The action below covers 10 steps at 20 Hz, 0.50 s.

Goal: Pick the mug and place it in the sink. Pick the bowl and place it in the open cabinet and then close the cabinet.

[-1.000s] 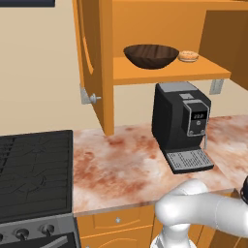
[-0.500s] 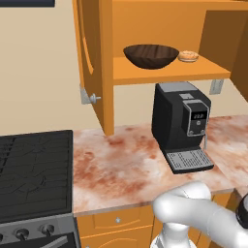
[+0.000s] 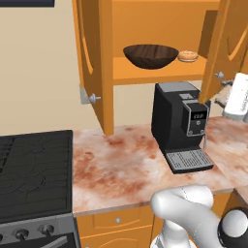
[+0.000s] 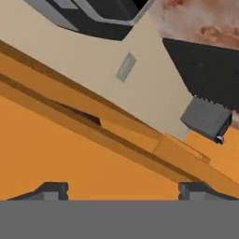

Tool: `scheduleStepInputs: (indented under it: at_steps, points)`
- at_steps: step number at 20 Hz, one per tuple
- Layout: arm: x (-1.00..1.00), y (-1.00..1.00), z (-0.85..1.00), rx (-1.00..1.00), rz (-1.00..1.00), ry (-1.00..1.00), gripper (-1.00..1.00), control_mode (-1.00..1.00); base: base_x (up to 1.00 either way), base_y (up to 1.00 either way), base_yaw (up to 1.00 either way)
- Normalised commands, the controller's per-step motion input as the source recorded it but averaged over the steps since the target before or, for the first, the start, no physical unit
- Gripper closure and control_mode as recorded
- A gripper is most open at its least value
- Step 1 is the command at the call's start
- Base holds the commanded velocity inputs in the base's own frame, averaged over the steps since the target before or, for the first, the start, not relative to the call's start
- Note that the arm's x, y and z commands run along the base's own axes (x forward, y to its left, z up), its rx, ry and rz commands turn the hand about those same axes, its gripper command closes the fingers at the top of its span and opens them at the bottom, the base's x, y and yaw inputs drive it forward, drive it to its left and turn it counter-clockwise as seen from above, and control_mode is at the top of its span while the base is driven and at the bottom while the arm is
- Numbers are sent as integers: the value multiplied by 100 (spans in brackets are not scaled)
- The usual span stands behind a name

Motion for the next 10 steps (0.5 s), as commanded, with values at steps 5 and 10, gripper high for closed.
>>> scheduleStepInputs:
  at_steps: [5,10]
  points:
    - [100,19,47,1,0,20,-100,-100,0,0,0]
    - [100,0,70,1,0,49,-100,-100,0,0,0]
